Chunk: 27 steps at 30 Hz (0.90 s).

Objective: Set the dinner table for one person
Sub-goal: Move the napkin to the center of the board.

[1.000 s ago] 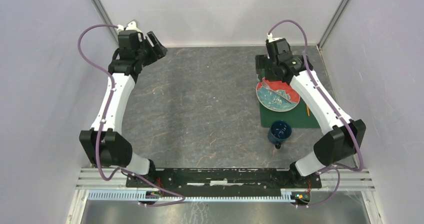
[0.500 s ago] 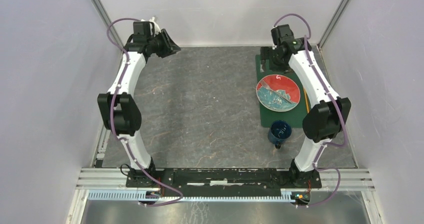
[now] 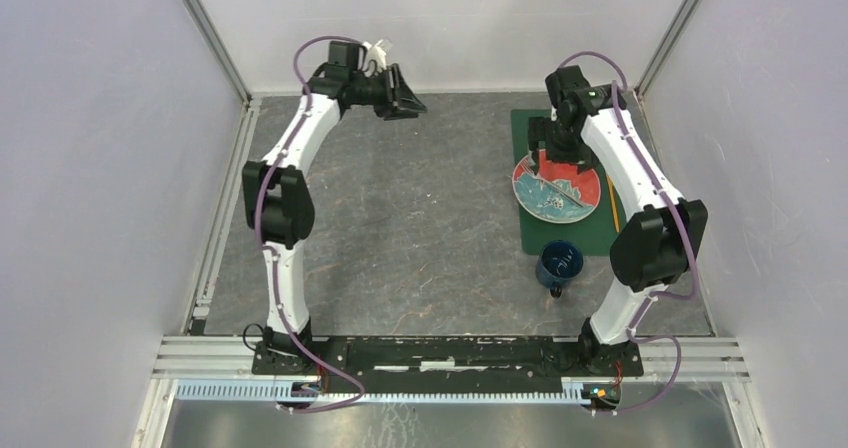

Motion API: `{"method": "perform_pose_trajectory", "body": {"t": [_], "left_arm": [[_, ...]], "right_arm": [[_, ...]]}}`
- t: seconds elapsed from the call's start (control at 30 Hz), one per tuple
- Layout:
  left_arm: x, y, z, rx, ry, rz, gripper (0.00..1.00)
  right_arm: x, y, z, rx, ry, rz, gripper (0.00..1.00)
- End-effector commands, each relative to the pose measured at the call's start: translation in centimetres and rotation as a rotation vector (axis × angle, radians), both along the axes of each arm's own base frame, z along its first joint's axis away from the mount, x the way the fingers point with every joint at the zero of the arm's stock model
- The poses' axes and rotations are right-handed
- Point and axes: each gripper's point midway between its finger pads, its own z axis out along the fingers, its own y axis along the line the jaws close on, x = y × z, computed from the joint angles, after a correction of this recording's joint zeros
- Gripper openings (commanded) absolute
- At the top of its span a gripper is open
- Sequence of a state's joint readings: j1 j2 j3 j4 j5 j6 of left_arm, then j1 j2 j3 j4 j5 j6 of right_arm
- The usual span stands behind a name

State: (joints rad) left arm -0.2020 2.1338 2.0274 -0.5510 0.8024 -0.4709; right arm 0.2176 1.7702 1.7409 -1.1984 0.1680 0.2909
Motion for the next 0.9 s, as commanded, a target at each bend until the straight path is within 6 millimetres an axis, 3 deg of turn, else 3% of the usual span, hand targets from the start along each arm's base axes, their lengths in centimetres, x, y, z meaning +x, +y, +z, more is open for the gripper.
{"method": "perform_pose_trajectory", "body": {"t": [0.0, 0.17, 0.33, 0.43, 0.6, 0.73, 0.87], "left_arm": [[-1.5, -4.0, 0.2, -0.096, 0.072, -0.133, 0.48], [-2.2, -5.9, -1.7, -0.108, 0.109, -0.195, 0.49], [-3.0, -6.5, -4.2, -0.126, 0.179, -0.231, 0.51], [-3.9, -6.7, -5.3, -0.111, 0.187, -0.251, 0.52], [-4.3, -7.0, -6.3, -0.109, 0.211, -0.260, 0.52], [-4.1, -7.4, -5.6, -0.123, 0.196, -0.274, 0.53], [-3.7, -7.5, -5.8, -0.124, 0.195, -0.273, 0.52]], "right_arm": [[2.1, -1.0, 1.9, 0.015, -0.104, -0.098, 0.98], [4.7, -0.6, 1.1, 0.143, -0.172, -0.196, 0.98], [8.2, -0.6, 2.9, 0.177, -0.284, -0.232, 0.98], [9.1, 0.8, 2.7, 0.262, -0.320, -0.220, 0.98], [8.3, 1.7, -0.6, 0.300, -0.250, -0.212, 0.98], [6.7, 3.9, -4.1, 0.363, -0.139, -0.180, 0.98], [6.1, 5.4, -4.7, 0.331, -0.124, -0.148, 0.98]]}}
